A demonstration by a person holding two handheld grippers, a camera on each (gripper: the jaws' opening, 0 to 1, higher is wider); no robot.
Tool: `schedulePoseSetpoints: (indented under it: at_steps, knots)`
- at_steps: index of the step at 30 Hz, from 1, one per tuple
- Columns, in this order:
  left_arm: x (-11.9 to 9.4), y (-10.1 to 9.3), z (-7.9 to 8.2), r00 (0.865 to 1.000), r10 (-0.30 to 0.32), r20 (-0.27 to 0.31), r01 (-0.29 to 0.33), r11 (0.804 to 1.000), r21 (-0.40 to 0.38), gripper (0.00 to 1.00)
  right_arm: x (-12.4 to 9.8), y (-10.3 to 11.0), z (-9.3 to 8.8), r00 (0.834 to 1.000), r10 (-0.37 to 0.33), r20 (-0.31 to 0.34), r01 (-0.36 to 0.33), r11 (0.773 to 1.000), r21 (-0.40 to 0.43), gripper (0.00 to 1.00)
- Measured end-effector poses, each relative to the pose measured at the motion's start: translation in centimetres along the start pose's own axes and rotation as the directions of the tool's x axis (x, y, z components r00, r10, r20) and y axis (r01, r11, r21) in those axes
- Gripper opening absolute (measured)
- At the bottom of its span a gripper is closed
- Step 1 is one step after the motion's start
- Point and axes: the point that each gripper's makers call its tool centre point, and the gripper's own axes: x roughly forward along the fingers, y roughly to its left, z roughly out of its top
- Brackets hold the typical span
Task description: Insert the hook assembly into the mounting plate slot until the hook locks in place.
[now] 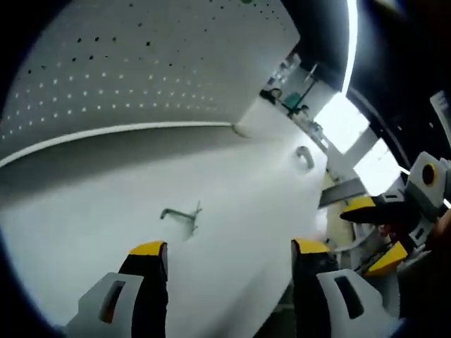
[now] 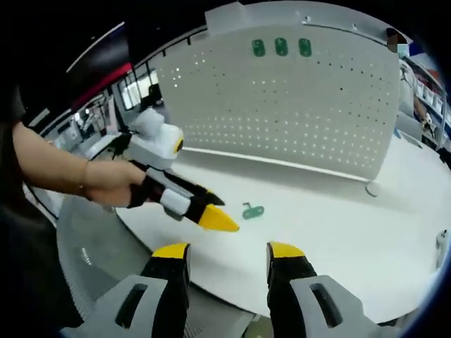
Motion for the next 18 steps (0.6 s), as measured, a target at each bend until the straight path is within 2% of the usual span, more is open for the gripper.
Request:
schedulePoseSetpoints:
  at_steps: [8, 11, 18]
  knots:
    - [1.8, 0.2, -0.2, 1.0, -0.006, -0.011, 0.006, 1.0, -0.024, 0.65, -0.4, -1.0, -0.8, 1.0, -0.011, -0.016, 0.011, 1.0, 0.018, 0.43]
    - [2.3, 0.8, -0.3, 1.0, 0.011, -0.011, -0.012, 0.999, -0.041, 0.64, -0.5, -1.4, -0.9, 1.0, -0.02, -0.019, 0.02, 0.999, 0.025, 0.43]
    - [2.9, 1.5, 0.2, 0.999, 0.043, 0.006, -0.043, 0.998, -0.04, 0.54, -0.3, -1.9, -1.2, 0.999, -0.023, -0.03, 0.025, 0.999, 0.038, 0.43]
